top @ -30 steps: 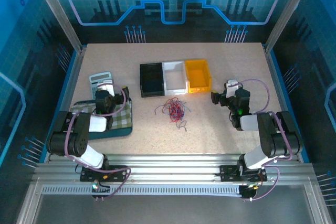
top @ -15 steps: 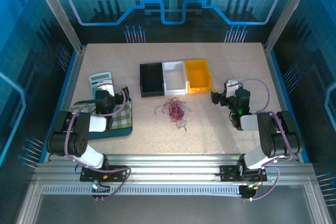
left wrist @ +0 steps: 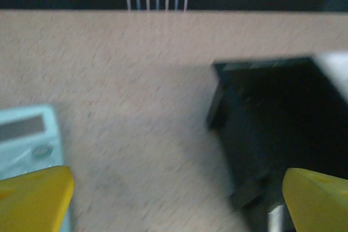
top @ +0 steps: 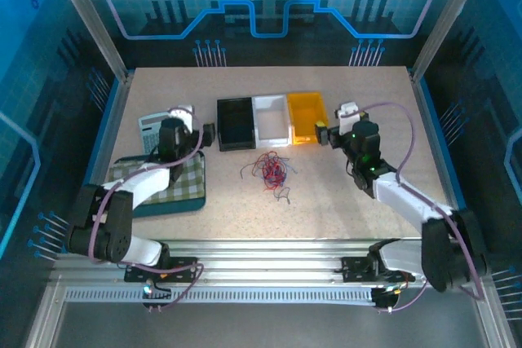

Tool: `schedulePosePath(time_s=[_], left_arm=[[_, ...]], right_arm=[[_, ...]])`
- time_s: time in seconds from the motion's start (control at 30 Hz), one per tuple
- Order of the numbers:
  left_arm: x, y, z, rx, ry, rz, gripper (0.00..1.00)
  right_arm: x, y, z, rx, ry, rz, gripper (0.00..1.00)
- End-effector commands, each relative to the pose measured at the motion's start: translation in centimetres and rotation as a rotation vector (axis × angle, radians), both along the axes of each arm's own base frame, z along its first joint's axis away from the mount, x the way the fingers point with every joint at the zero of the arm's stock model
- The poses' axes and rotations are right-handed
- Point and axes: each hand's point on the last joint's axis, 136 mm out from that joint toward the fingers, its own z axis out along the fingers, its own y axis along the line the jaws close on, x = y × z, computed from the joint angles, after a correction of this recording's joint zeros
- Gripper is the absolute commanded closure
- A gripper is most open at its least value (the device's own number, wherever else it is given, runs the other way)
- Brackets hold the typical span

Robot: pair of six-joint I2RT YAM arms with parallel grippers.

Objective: Untangle the cables

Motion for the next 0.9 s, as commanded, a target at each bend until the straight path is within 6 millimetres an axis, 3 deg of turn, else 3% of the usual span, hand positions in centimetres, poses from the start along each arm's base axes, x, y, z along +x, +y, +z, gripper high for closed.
schedulePosePath(time_s=[0.0, 0.1, 0.23, 0.37, 0.5, 0.63, 0.83, 0.87], left_arm=[[-2.1, -3.7, -1.5, -0.081, 0.165, 0.001, 0.01], [-3.1, -9.4, -1.8, -0.124, 0.189, -0.074, 0.01], [-5.1, -16.5, -3.2, -0.19, 0.308, -0.242, 0.01], [-6.8, -19.1, -5.0, -0.172, 0.416, -0.341, 0.01], [-6.9, -17.6, -5.6, -0.181, 0.449, -0.269, 0.01], [-6.2, -14.3, -6.3, -0.29, 0.501, -0.089, 0.01], [-6.2, -12.6, -7.8, -0.348, 0.559, 0.051, 0.01], [-6.2, -12.4, -7.9, -0.347, 0.56, 0.066, 0.01]], right_arm=[[-1.7, 1.3, -2.3, 0.051, 0.23, -0.051, 0.0], [-2.8, 5.4, -3.7, -0.012, 0.243, 0.02, 0.0], [-4.2, 8.9, -7.0, -0.001, 0.358, 0.08, 0.04], [-5.9, 11.5, -9.7, 0.016, 0.432, 0.179, 0.11], [-7.1, 13.0, -11.3, 0.026, 0.501, 0.266, 0.24], [-8.3, 14.5, -12.4, -0.005, 0.558, 0.354, 0.33], [-7.4, 16.6, -12.8, -0.021, 0.59, 0.401, 0.41], [-6.9, 17.4, -12.0, -0.011, 0.577, 0.419, 0.42]])
